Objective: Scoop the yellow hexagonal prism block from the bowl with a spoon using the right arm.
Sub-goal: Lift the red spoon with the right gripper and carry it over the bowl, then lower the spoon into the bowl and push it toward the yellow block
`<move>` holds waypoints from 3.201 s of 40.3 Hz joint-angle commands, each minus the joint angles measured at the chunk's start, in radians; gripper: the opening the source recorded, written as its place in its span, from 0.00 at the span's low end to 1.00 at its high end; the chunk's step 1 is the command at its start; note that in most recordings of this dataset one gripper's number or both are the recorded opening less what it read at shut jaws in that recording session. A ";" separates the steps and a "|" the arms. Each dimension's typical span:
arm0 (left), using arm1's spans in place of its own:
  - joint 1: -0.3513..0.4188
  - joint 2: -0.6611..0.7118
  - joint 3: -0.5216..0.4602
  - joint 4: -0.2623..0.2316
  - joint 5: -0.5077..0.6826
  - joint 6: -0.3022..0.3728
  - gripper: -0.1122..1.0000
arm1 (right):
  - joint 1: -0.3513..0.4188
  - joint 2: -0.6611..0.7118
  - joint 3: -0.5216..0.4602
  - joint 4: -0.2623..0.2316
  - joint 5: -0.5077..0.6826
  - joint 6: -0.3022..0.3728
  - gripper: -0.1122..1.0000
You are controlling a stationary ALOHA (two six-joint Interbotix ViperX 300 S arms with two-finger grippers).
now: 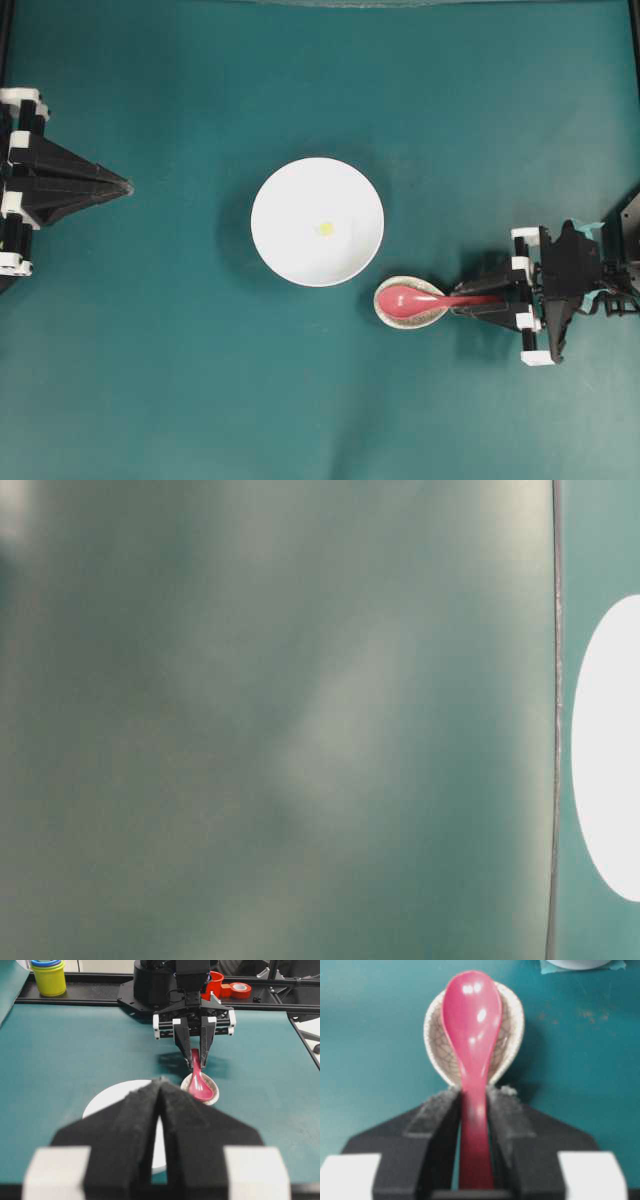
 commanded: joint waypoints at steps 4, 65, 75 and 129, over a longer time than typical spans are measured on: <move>0.000 0.006 -0.015 0.003 -0.005 0.000 0.11 | 0.005 -0.015 -0.006 -0.002 -0.003 0.002 0.32; -0.005 -0.006 -0.025 0.003 -0.008 -0.029 0.11 | -0.390 -0.548 -0.387 -0.002 1.095 -0.350 0.32; -0.005 -0.006 -0.025 0.003 -0.006 -0.021 0.11 | -0.499 -0.546 -0.529 -0.002 1.376 -0.339 0.32; 0.018 -0.005 -0.034 0.008 0.020 -0.002 0.11 | -0.664 -0.219 -1.103 -0.224 2.276 -0.003 0.32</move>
